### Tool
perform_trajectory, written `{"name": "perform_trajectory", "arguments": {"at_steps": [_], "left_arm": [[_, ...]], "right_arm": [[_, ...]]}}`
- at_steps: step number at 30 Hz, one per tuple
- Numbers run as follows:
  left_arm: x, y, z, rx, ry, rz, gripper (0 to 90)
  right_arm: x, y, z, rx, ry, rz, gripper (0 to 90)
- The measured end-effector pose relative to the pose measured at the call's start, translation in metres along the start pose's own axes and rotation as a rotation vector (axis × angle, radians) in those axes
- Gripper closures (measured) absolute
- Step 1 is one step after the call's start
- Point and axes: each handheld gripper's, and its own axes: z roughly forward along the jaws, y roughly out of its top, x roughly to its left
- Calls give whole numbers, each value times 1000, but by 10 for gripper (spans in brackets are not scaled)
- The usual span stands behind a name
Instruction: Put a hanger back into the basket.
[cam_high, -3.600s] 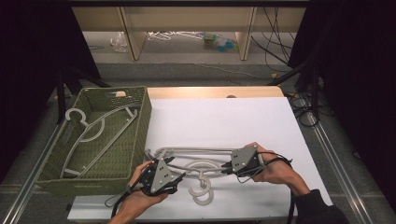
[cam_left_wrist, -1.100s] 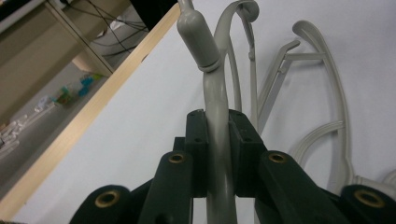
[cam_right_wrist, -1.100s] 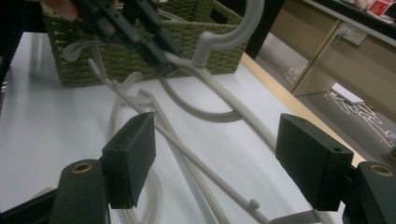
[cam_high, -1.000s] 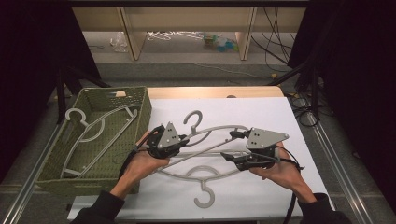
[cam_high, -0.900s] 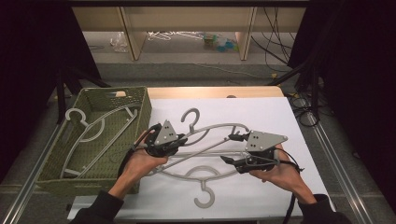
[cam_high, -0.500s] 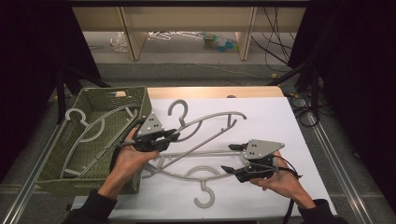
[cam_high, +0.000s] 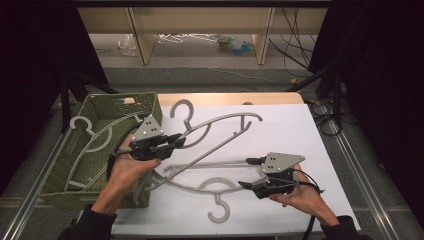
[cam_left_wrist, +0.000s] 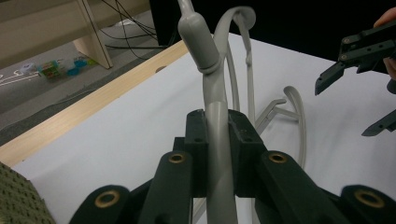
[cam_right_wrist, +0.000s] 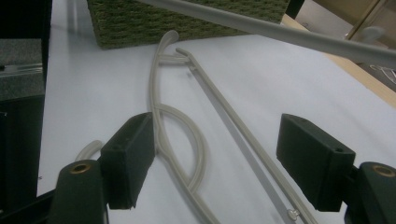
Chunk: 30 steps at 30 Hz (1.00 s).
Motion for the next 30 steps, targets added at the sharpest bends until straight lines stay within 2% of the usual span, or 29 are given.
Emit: {"name": "perform_trajectory", "arguments": {"at_steps": [5,7,11,13,19,25,26,27,28,30], "left_arm": [[1,5,-11,-4,6,11,795],[4,7,-16,-6,22,10,795],[12,8,-26,-7,41,9,795],[20,8,-35,-8,67,-9,795],[32,9,-53,-4,100,-22,795],[51,9,-71,2,166,-21,795],[59,8,-76,12,195,-22,794],[59,8,-76,12,195,-22,794],[68,5,-82,14,223,-29,795],[73,3,-85,10,235,-38,794]], "right_arm": [[0,-1,1,2,1,-5,290],[0,-1,1,2,0,-5,289],[1,-1,1,3,0,-4,289],[0,-2,1,6,2,-5,289],[0,-3,2,11,4,-2,287],[1,-3,2,13,6,0,286],[1,-3,2,11,5,-2,286],[1,-3,2,11,5,-2,286],[1,-4,3,12,3,0,286],[1,-4,3,12,3,1,286]]}}
